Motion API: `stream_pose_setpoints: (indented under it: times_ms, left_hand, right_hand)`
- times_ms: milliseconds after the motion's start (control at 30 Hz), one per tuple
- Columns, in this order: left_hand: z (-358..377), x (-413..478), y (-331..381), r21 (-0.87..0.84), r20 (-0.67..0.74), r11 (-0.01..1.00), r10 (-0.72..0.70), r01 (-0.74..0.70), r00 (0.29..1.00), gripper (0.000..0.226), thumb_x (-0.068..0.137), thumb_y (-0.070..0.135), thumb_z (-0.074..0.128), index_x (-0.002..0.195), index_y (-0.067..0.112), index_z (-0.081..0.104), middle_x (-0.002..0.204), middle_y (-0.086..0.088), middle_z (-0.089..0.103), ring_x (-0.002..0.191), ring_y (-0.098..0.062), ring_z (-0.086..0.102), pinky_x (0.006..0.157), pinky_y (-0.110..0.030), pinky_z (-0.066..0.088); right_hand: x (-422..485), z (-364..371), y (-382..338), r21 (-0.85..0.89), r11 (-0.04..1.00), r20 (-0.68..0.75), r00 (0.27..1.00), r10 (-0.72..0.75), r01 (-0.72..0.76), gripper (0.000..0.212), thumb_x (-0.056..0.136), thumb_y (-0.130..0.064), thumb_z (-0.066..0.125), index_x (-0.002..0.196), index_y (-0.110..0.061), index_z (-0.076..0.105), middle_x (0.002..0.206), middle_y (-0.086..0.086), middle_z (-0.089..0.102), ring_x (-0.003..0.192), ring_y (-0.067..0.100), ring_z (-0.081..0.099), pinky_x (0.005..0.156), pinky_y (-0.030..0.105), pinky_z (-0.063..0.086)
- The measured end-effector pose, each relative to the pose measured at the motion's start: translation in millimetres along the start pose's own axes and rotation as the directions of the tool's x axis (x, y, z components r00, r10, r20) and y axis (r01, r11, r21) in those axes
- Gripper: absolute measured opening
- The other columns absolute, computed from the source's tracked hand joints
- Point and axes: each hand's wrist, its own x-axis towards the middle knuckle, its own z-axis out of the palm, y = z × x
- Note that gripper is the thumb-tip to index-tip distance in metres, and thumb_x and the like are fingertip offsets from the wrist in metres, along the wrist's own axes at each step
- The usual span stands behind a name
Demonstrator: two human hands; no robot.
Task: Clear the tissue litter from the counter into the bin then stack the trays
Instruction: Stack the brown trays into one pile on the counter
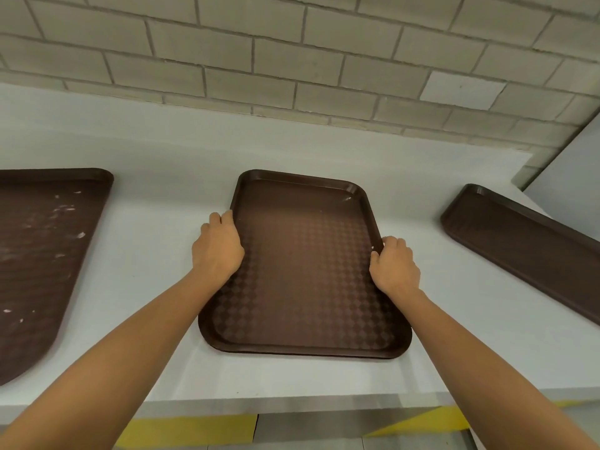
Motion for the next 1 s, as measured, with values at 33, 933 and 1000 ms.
stream_pose_setpoints:
  times_ms: [33, 933, 1000]
  left_hand:
    - [-1, -1, 0, -0.012, -0.007, 1.000, 0.013, -0.013, 1.000, 0.049, 0.092, 0.011, 0.047, 0.140, 0.010, 0.034, 0.133, -0.015, 0.045, 0.115, -0.031, 0.050, 0.089, -0.039, 0.048]
    - [-89, -8, -148, -0.104, -0.074, 0.954, -0.289, 0.281, 0.955, 0.048, 0.094, 0.026, 0.044, 0.140, 0.013, 0.037, 0.138, -0.014, 0.045, 0.126, -0.034, 0.039, 0.098, -0.045, 0.035]
    - [-88, -6, -154, -0.168, -0.024, 0.942, -0.299, 0.291, 0.954, 0.049, 0.094, 0.025, 0.043, 0.140, 0.011, 0.036, 0.137, -0.015, 0.047, 0.124, -0.035, 0.042, 0.096, -0.045, 0.039]
  right_hand:
    - [0, 0, -4, -0.029, 0.999, -0.029, 0.999, -0.033, 0.033, 0.038, 0.097, -0.030, 0.042, 0.130, -0.011, 0.044, 0.130, 0.010, 0.048, 0.116, 0.026, 0.048, 0.092, 0.039, 0.045]
    - [-145, 75, -316, 0.493, 0.729, 0.378, 0.638, -0.671, 0.475, 0.022, 0.092, -0.027, 0.050, 0.096, -0.009, 0.063, 0.089, 0.011, 0.054, 0.094, 0.029, 0.050, 0.072, 0.033, 0.038]
    - [-149, 79, -324, 0.511, 0.761, 0.420, 0.657, -0.626, 0.399, 0.028, 0.090, -0.027, 0.054, 0.104, -0.004, 0.062, 0.101, 0.016, 0.060, 0.098, 0.032, 0.056, 0.076, 0.034, 0.043]
